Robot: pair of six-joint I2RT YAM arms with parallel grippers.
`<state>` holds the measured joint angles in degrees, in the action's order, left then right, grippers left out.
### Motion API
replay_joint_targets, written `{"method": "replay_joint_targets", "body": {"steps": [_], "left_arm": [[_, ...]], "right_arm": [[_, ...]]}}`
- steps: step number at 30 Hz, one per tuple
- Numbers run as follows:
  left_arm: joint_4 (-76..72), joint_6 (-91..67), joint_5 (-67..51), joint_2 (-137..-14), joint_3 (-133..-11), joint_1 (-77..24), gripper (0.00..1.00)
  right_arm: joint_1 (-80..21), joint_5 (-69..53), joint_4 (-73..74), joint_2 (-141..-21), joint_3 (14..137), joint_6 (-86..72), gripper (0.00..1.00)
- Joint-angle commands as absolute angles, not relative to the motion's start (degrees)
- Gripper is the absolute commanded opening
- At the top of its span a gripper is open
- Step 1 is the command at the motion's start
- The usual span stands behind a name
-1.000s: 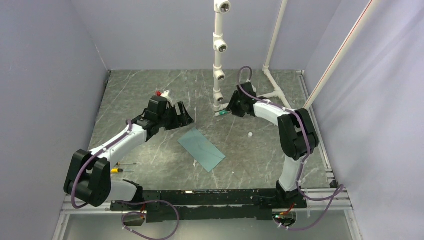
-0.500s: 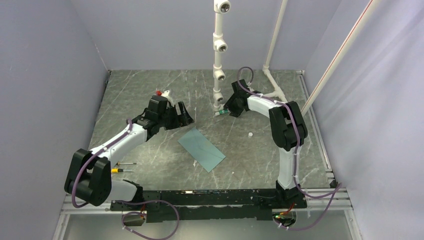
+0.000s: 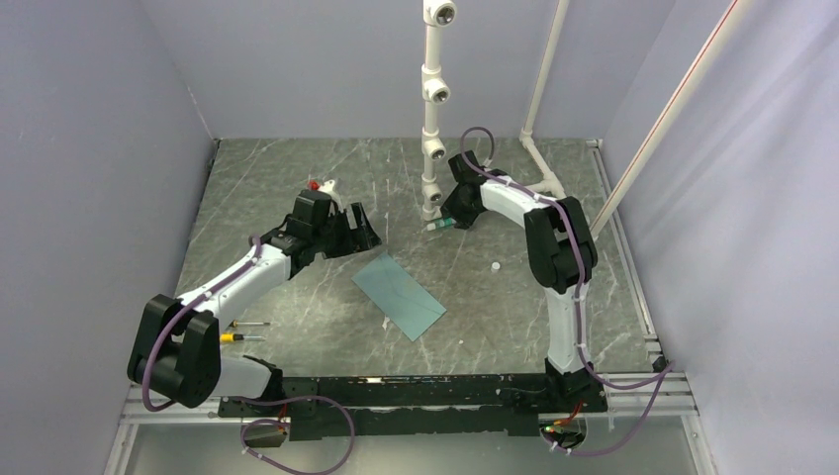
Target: Place the letter into the envelope and seal it
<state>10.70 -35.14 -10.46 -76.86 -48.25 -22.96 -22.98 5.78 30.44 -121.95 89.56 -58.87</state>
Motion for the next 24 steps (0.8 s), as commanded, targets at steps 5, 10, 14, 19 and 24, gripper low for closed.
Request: {"method": "replay_joint_targets", "body": {"steps": [5, 10, 14, 19, 24], "left_arm": [[11.4, -34.4, -7.7, -75.6, -49.0, -22.6, 0.86], [11.5, -34.2, -7.0, -74.3, -48.1, -22.6, 0.87], [11.5, -34.3, -6.6, -73.2, -47.2, -22.6, 0.87], [10.9, -34.8, -6.4, -72.2, -46.2, -22.5, 0.88], [11.6, -34.6, -6.1, -71.9, -46.5, -22.6, 0.87]], "right_arm": [[-23.9, 10.0, 39.1, -127.2, 92.6, -52.7, 0.43], [-23.9, 10.3, 38.0, -125.9, 89.6, -49.9, 0.28], [-24.3, 13.3, 39.3, -124.8, 89.7, -44.9, 0.20], [-24.6, 13.7, 40.0, -125.5, 89.5, -40.9, 0.32], [-25.3, 12.5, 42.5, -129.1, 91.5, -39.2, 0.25]]}}
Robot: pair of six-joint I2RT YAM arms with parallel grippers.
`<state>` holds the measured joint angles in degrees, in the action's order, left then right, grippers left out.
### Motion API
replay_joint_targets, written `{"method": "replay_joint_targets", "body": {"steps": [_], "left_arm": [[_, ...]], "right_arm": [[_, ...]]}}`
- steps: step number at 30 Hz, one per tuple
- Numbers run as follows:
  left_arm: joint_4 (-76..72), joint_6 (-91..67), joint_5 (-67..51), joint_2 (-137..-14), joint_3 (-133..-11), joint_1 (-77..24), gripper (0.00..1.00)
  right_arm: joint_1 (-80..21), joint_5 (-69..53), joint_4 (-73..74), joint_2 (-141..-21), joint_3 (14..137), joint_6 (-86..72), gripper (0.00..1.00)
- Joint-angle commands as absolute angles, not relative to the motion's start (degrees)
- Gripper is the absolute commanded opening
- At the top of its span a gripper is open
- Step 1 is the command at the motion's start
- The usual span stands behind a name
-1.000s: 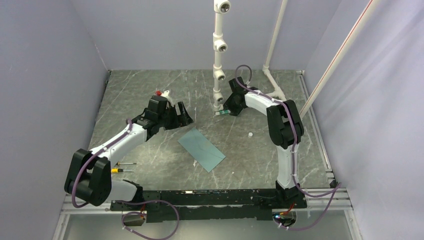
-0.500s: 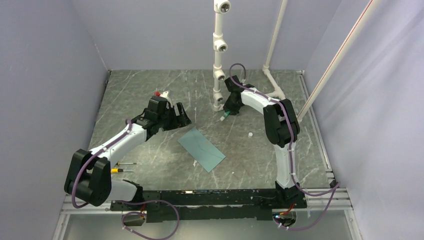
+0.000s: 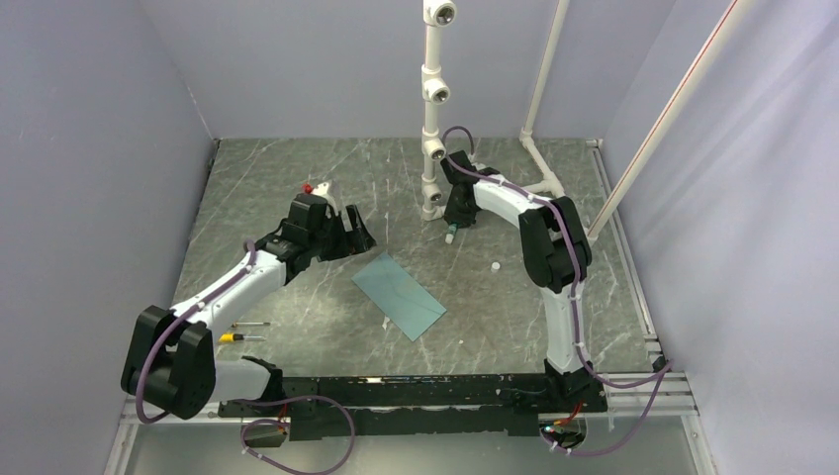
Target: Place the letter into the envelope and seal it
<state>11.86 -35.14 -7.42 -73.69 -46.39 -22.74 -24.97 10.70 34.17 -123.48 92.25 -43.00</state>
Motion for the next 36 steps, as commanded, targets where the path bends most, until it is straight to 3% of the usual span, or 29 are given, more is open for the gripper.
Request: {"method": "replay_joint_targets", "body": {"steps": [1, 8, 14, 21, 27, 30, 36], "left_arm": [[12.0, -34.4, -5.7, -71.9, -46.7, -22.6, 0.87], [13.9, -32.9, -2.7, -70.8, -47.7, -22.5, 0.88], [12.5, -31.4, -4.9, -68.6, -47.7, -22.5, 0.92], [5.9, -30.5, -22.1, -68.0, -48.6, -22.5, 0.90], [-14.8, -39.9, -44.1, -71.2, -48.4, -23.0, 0.87], [-23.9, -45.2, -50.3, -74.4, -50.3, -24.5, 0.80], [-27.1, -46.4, -51.9, -79.2, -56.2, -28.9, 0.79]], "right_arm": [[-25.4, 12.3, 43.5, -129.7, 91.9, -39.1, 0.23], [-25.7, 13.8, 40.9, -122.9, 88.0, -38.5, 0.09], [-25.6, 10.8, 32.5, -108.1, 78.9, -37.3, 0.08], [-25.7, 1.1, 21.9, -88.3, 64.2, -37.2, 0.08], [-25.8, -11.2, 3.9, -70.2, 53.0, -39.1, 0.10], [-26.2, -16.4, -2.4, -67.2, 52.0, -41.3, 0.11], [-27.3, -22.8, -8.7, -67.1, 54.3, -45.5, 0.11]]}}
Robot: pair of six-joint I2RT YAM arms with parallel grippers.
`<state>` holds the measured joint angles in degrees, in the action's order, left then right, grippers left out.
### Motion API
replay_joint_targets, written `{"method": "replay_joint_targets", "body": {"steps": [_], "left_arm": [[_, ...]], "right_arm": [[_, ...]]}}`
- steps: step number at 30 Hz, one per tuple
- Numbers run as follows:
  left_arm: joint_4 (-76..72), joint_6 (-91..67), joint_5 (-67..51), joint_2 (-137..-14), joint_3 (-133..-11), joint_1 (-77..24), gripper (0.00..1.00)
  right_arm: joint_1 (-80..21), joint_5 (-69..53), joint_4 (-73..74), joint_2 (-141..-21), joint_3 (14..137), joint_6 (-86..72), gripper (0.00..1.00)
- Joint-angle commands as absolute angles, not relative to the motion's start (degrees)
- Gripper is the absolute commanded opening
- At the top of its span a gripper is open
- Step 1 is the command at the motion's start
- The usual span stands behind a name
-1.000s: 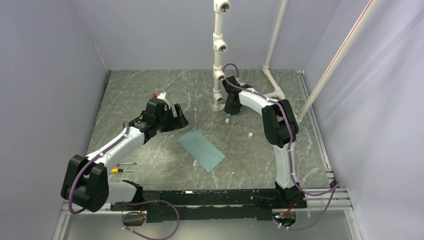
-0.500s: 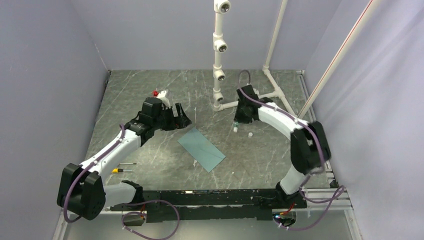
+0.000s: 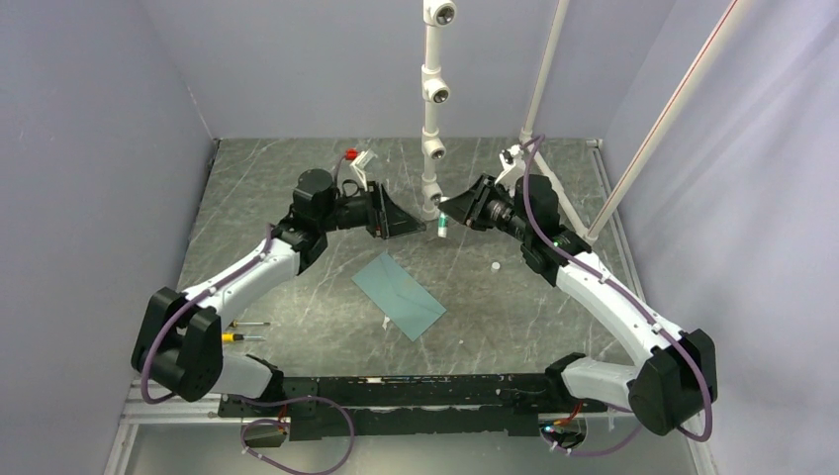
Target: Place the letter into the envelope and seal it
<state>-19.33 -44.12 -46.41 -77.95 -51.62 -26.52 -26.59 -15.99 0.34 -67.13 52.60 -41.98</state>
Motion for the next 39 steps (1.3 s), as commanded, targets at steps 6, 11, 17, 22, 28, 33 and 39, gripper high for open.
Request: {"method": "replay_joint_targets", "body": {"steps": [6, 11, 17, 22, 28, 33, 39], "left_arm": [[-30.6, -49.4, -49.9, -80.0, -56.5, -29.5, 0.77], [-31.6, -51.1, -49.6, -81.6, -56.0, -29.5, 0.67], [-33.8, -54.2, -49.2, -83.2, -56.2, -29.5, 0.50], [-34.5, -52.9, -49.6, -83.4, -55.8, -29.5, 0.30], [-29.5, -45.1, -51.4, -82.2, -56.3, -29.5, 0.02], [-15.4, -31.2, -54.7, -79.8, -59.4, -29.5, 0.02], [-7.4, -24.7, -53.4, -78.4, -61.9, -29.5, 0.03]], "right_arm": [[-27.7, -26.9, -11.6, -68.5, 56.2, -47.1, 0.11], [-27.7, -30.6, -13.5, -69.9, 57.0, -48.5, 0.11], [-27.9, -32.2, -15.3, -70.9, 57.1, -49.8, 0.11], [-28.1, -32.7, -15.4, -71.3, 57.3, -50.4, 0.11], [-28.5, -30.4, -8.7, -70.3, 60.0, -48.0, 0.42], [-29.4, -24.1, 2.8, -70.7, 65.8, -41.6, 0.53], [-33.6, -18.5, 12.9, -74.6, 72.2, -36.8, 0.49]]}}
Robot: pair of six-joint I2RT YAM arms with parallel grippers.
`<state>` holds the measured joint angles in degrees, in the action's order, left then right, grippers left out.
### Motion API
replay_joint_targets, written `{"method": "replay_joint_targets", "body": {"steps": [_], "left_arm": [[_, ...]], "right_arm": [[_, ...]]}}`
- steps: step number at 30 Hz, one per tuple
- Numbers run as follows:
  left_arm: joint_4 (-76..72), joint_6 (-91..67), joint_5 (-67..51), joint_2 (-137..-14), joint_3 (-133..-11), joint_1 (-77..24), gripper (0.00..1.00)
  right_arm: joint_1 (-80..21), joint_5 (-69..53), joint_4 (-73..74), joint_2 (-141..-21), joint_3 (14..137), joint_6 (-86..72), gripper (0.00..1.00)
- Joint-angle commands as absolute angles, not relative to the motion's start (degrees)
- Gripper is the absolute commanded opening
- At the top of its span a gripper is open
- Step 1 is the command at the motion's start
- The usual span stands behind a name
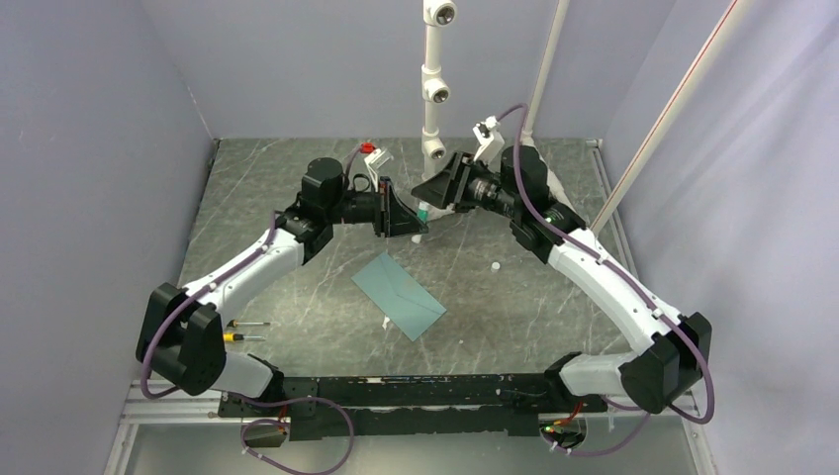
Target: Place the letter into the envelope and seal it
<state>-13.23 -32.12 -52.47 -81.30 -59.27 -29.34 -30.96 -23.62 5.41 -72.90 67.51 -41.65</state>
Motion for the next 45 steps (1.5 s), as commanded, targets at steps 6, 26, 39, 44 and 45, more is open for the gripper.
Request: {"method": "replay_joint_targets", "body": {"steps": [6, 26, 39, 44, 45], "left_arm": [[-10.8, -28.1, -52.6, -77.9, -60.2, -29.5, 0.02], [-21.3, -39.1, -65.1, -78.4, -60.0, -29.4, 0.02], [6.9, -10.5, -50.2, -73.7, -65.2, -29.5, 0.03], [22.6, 4.5, -52.8, -73.9, -70.5, -29.5, 0.02], [25.0, 5.7, -53.7, -74.4, -71.7, -29.5, 0.02]], "right_arm": [[-35.3, -15.5, 15.3, -75.4, 73.4, -35.2, 0.56], [-32.3, -34.4, 1.9, -72.3, 67.6, -32.8, 0.00], [-31.9, -4.6, 37.0, -81.9, 84.1, -44.8, 0.00], [-32.0, -12.3, 27.5, -78.9, 81.1, -44.7, 0.24], [-31.8, -16.6, 23.7, -77.7, 79.6, -42.9, 0.42]]}}
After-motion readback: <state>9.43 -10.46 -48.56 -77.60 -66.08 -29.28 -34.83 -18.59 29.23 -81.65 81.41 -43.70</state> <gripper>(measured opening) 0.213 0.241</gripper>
